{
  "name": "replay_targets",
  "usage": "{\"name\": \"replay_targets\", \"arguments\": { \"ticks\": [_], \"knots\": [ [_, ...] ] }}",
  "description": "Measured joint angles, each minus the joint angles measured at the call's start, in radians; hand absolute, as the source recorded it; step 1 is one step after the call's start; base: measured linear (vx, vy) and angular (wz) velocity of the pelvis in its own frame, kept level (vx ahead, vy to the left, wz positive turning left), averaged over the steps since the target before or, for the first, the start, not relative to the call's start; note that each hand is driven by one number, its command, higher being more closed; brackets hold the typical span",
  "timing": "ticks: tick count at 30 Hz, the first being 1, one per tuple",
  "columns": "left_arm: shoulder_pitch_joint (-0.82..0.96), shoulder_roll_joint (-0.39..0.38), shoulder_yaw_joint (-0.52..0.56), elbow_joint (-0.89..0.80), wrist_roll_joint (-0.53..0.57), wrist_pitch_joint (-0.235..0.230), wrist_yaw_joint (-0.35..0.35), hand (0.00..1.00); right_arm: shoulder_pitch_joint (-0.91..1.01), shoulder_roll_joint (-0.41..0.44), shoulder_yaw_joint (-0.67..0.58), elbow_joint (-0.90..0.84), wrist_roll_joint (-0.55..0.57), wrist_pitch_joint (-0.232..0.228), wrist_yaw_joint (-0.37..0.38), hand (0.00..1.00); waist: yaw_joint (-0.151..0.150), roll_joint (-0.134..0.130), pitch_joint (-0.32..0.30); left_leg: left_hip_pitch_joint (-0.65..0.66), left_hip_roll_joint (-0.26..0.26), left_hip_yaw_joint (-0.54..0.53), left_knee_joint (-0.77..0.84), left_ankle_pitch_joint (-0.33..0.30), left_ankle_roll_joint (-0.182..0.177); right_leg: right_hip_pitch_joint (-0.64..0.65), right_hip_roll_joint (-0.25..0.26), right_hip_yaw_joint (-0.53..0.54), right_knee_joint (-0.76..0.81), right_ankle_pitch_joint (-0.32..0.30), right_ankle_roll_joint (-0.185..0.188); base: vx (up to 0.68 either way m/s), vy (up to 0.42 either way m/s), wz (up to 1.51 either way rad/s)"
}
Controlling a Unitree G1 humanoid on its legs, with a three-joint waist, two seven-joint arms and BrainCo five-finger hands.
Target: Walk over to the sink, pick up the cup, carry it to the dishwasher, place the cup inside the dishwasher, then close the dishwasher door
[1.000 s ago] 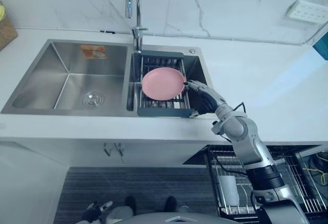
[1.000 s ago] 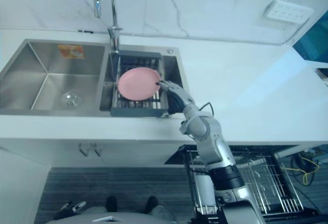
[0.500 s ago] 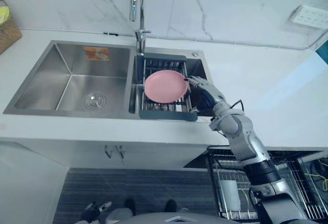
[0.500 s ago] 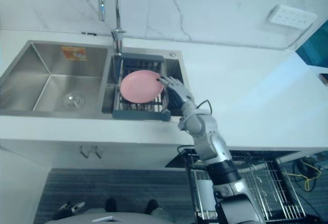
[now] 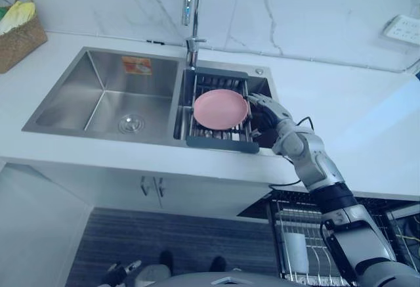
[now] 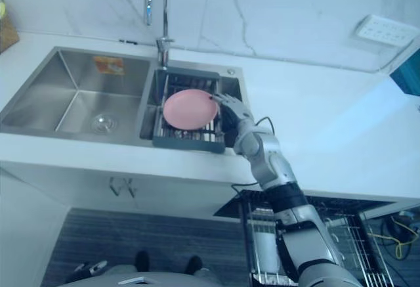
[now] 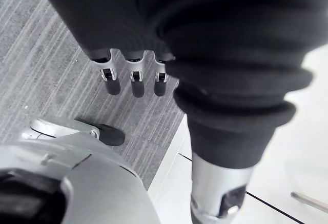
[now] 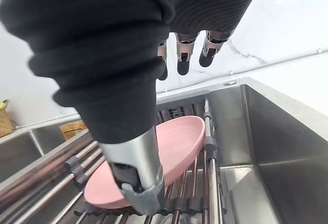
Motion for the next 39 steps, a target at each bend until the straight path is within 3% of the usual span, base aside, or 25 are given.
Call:
{"name": "replay_targets", "arguments": {
  "ticks": [12, 19, 28, 39],
  "knots": [
    [-0.018, 0.014, -0.001, -0.038, -0.014, -0.001, 0.003, 0.00, -0.163, -0.059, 0.054, 0.105, 0.001, 0.000, -0.078, 0.00, 0.034, -0.004, 0.052, -0.070, -0.007, -0.044, 0.000, 0.035, 0.008, -0.063, -0.002, -0.032, 0.000, 0.018, -0.010, 0.00, 0.024, 0.09],
    [-0.047, 0.016, -0.001, -0.038, -0.045, -0.003, 0.003, 0.00, -0.215, -0.084, 0.075, 0.136, 0.000, -0.001, -0.082, 0.00, 0.051, -0.008, 0.085, -0.100, -0.005, -0.056, 0.000, 0.046, 0.010, -0.088, -0.001, -0.035, 0.000, 0.026, -0.017, -0.01, 0.023, 0.03],
    [-0.066, 0.044, -0.001, -0.038, -0.083, -0.007, 0.002, 0.00, -0.278, -0.125, 0.115, 0.136, -0.001, -0.002, -0.078, 0.00, 0.051, -0.006, 0.113, -0.121, 0.003, -0.067, 0.001, 0.054, 0.006, -0.102, 0.005, -0.029, 0.000, 0.029, -0.020, 0.00, 0.025, 0.04],
    [-0.091, 0.045, -0.001, -0.036, -0.101, -0.023, 0.001, 0.00, -0.295, -0.165, 0.147, 0.133, 0.000, -0.013, -0.055, 0.00, 0.056, -0.005, 0.116, -0.142, 0.010, -0.059, 0.007, 0.060, 0.003, -0.123, 0.013, -0.006, -0.007, 0.030, -0.022, 0.03, 0.023, -0.02]
  ]
}}
